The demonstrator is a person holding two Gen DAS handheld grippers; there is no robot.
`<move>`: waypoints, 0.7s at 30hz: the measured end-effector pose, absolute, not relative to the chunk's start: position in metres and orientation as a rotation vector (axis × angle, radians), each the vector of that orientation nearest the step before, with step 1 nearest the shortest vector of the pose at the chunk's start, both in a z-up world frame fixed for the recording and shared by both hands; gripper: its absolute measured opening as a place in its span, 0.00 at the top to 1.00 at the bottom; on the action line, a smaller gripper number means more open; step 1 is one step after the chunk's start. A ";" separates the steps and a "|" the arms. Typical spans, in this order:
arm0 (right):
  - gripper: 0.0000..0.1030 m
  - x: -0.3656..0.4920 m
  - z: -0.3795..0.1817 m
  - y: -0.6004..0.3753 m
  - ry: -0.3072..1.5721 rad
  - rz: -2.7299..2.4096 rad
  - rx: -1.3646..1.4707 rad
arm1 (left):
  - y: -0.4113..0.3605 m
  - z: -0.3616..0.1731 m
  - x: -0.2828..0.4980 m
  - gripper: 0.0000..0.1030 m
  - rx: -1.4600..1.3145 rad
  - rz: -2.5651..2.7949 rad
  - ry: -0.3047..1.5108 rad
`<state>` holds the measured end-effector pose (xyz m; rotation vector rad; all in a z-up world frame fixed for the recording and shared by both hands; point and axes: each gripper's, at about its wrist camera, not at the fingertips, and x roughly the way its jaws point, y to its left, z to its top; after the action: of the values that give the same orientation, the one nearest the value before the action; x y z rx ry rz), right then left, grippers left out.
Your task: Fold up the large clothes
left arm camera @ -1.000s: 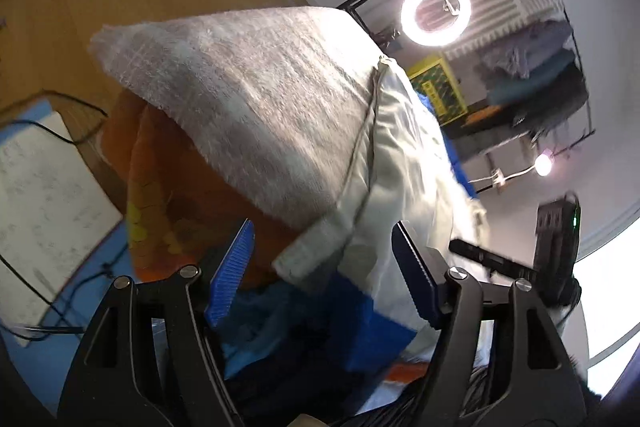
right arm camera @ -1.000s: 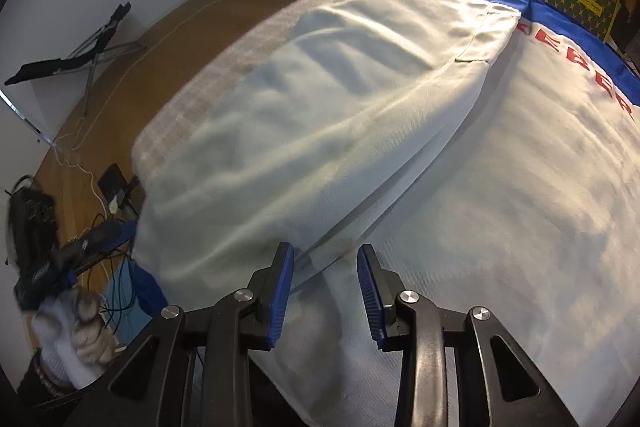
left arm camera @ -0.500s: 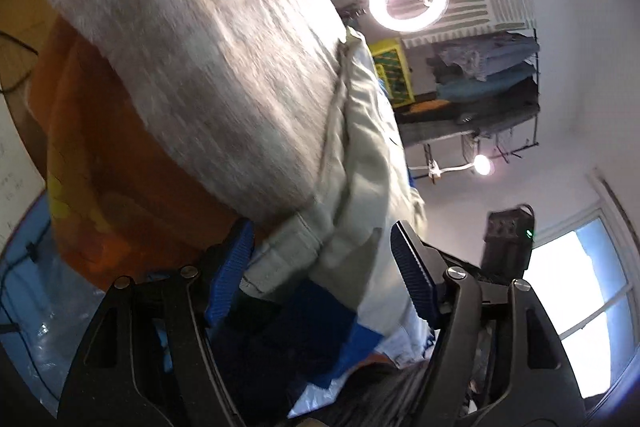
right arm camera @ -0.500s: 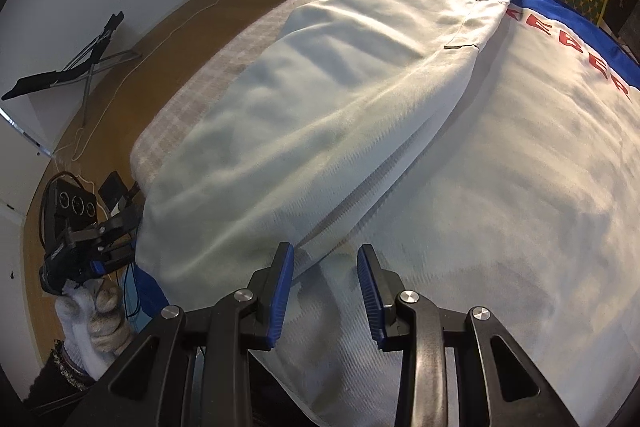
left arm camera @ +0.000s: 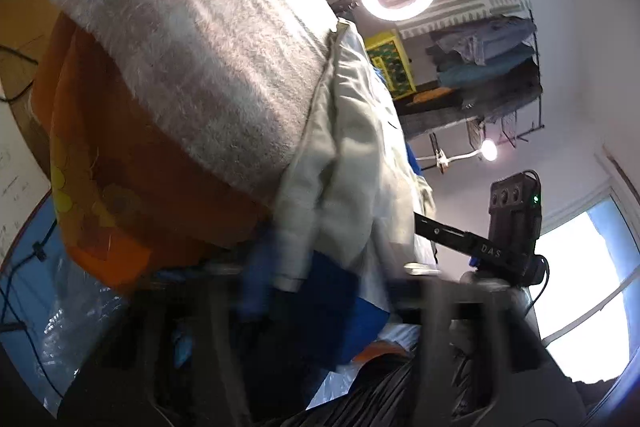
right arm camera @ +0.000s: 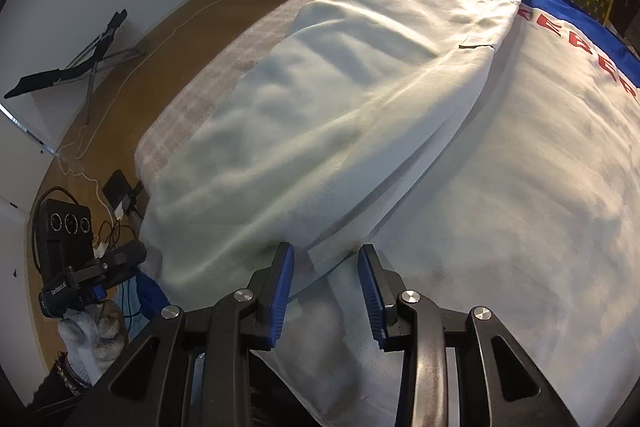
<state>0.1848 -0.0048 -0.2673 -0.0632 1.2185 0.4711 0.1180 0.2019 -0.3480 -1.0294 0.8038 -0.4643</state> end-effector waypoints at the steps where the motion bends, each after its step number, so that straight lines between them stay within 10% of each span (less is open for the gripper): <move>1: 0.66 0.185 -0.268 -0.005 1.220 0.469 -0.065 | 0.200 -0.343 0.117 0.76 -0.998 -0.439 0.807; 21: 0.36 0.255 -0.199 0.059 1.187 0.560 -0.037 | 0.146 -0.246 0.093 0.87 -0.569 -0.423 0.702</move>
<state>0.2546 0.0595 -0.1985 -0.0373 1.1870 0.5605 0.0927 0.1465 -0.2460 -0.5688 0.7021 -0.4225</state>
